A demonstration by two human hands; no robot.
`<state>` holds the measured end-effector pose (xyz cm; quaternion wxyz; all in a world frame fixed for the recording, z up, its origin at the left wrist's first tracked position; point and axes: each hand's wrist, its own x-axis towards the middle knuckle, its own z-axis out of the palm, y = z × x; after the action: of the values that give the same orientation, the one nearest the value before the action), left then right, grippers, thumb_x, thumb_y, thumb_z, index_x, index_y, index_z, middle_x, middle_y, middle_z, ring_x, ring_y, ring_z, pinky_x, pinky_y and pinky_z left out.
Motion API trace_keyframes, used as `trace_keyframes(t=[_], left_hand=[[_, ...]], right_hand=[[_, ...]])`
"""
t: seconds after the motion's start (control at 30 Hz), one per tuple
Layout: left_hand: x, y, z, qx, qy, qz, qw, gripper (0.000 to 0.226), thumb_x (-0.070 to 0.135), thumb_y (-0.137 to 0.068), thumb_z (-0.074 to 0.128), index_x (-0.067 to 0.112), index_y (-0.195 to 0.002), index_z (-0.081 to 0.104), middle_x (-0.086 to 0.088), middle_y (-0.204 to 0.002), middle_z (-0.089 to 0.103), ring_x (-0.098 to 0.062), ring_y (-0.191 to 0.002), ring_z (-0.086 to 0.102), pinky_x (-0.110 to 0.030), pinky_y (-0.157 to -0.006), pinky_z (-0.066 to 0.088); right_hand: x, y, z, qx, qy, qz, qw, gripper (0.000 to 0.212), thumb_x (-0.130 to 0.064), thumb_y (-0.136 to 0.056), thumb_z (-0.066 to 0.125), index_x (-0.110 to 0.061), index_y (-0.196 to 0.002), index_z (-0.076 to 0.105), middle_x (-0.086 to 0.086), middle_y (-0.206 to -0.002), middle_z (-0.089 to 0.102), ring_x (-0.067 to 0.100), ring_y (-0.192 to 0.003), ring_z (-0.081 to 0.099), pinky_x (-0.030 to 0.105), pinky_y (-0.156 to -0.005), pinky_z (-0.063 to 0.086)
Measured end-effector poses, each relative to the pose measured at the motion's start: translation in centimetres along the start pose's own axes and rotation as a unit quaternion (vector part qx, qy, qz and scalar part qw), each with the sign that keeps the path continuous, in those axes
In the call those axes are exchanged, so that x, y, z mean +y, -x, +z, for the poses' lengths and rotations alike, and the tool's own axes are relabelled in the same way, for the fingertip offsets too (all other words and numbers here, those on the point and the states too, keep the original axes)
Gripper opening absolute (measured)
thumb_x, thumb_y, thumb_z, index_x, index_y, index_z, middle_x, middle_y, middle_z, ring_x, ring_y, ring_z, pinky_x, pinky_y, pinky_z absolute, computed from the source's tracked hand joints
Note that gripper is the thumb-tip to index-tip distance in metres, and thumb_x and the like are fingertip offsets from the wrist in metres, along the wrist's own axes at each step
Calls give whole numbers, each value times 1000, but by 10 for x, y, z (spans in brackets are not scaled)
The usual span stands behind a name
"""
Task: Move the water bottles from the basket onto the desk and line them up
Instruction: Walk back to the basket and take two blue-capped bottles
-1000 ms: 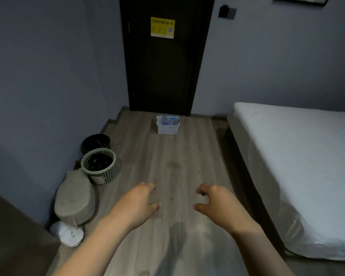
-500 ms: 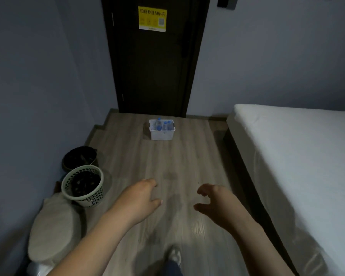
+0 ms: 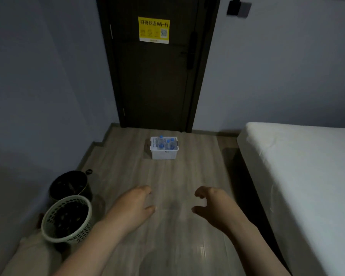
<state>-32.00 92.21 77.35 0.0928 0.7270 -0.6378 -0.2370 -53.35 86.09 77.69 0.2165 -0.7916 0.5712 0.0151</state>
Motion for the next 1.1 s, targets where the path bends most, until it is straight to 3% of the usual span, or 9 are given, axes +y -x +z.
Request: trace_keyframes(t=[0.1, 0.33, 0.77, 1.1], left_hand=[[0, -40, -5, -1, 7, -5, 1000, 44, 41, -87, 59, 21, -125, 51, 2, -128, 54, -14, -118, 52, -17, -88, 38], [-30, -156, -27, -17, 16, -18, 1000, 46, 42, -86, 61, 19, -125, 52, 0, -125, 55, -15, -114, 53, -23, -96, 42], [-89, -367, -101, -15, 29, 22, 999, 41, 44, -85, 60, 21, -119, 54, 3, -120, 57, -13, -107, 55, -26, -91, 44], [-91, -489, -116, -52, 49, 1, 997, 40, 38, -88, 59, 22, -124, 52, 4, -124, 56, -11, -109, 54, -28, -93, 46]], right_hand=[[2, -42, -10, -4, 2, -7, 1000, 44, -40, -82, 69, -29, -123, 56, -6, -121, 62, 11, -106, 61, 29, -90, 52], [-4, -159, -25, -20, 6, -2, 1000, 44, -41, -82, 69, -29, -123, 56, -6, -118, 63, 11, -103, 61, 26, -86, 53], [-48, -357, -62, -57, 4, 19, 998, 45, -40, -86, 65, -29, -127, 53, -8, -122, 60, 7, -103, 59, 21, -87, 51], [-15, -485, -81, -86, 1, 28, 996, 44, -43, -85, 65, -32, -125, 52, -9, -121, 59, 5, -103, 58, 17, -81, 46]])
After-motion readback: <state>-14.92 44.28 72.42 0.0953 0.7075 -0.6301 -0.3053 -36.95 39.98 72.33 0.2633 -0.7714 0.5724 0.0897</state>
